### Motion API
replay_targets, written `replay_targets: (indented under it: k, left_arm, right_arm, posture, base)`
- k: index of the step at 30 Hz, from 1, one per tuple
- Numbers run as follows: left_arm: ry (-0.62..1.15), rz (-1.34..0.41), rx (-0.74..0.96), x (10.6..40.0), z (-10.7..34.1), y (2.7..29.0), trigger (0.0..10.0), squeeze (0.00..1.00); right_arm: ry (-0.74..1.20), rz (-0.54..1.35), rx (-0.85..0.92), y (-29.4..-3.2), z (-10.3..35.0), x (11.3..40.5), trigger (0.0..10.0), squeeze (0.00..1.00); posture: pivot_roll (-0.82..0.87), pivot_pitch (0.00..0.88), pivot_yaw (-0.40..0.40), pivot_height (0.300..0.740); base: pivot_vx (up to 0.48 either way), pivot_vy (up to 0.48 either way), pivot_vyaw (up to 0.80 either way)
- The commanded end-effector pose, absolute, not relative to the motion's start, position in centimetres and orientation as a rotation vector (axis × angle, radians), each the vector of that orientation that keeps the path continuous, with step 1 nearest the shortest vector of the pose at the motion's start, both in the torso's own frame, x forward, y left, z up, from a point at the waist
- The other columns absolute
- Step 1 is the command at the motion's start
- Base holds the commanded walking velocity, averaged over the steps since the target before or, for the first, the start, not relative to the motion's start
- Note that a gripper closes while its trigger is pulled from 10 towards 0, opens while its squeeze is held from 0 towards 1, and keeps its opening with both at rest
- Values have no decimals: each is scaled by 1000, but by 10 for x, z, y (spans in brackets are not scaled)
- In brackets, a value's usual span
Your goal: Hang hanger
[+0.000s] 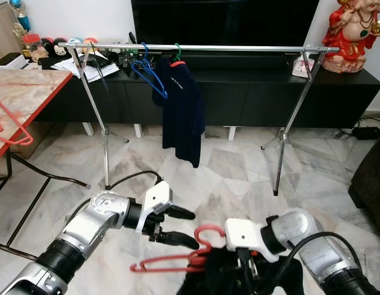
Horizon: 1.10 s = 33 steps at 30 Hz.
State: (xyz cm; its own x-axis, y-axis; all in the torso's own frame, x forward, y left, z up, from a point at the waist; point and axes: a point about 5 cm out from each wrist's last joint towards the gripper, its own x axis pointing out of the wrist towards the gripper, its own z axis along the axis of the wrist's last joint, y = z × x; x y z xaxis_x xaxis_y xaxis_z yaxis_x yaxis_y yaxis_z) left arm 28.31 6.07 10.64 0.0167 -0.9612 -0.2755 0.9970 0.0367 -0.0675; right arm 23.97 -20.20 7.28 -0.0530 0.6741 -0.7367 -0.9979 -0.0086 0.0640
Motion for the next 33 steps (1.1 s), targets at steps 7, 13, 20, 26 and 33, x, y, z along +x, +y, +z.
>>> replay_targets:
  k: [7, 13, 20, 26, 33]
  left_arm:
    - [182, -1303, 149, 308, 125, 83, 10000, 1000]
    - [116, -1022, 105, 328, 125, 93, 10000, 0]
    - [131, -956, 30, 328, 117, 83, 10000, 0]
    - [179, -999, 1, 319, 102, 67, 10000, 0]
    - [227, -1036, 33, 311, 85, 42, 10000, 0]
  right_arm:
    - [675, 1228, -660, -237, 77, 259, 0, 0]
    - [574, 904, -694, -259, 88, 282, 0, 0]
    - [473, 752, -707, -265, 107, 296, 0, 0]
    - [352, 743, -738, -261, 139, 304, 0, 0]
    - [258, 838, -804, -254, 181, 302, 0, 0]
  posture:
    - [-152, 0, 9, 740]
    - [-148, 0, 5, 740]
    - [-158, 0, 16, 740]
    - [-169, 0, 28, 740]
    - [-182, 0, 36, 740]
  base:
    - [0, 0, 0]
    - [0, 0, 0]
    - [0, 0, 0]
    - [0, 0, 0]
    - [0, 0, 0]
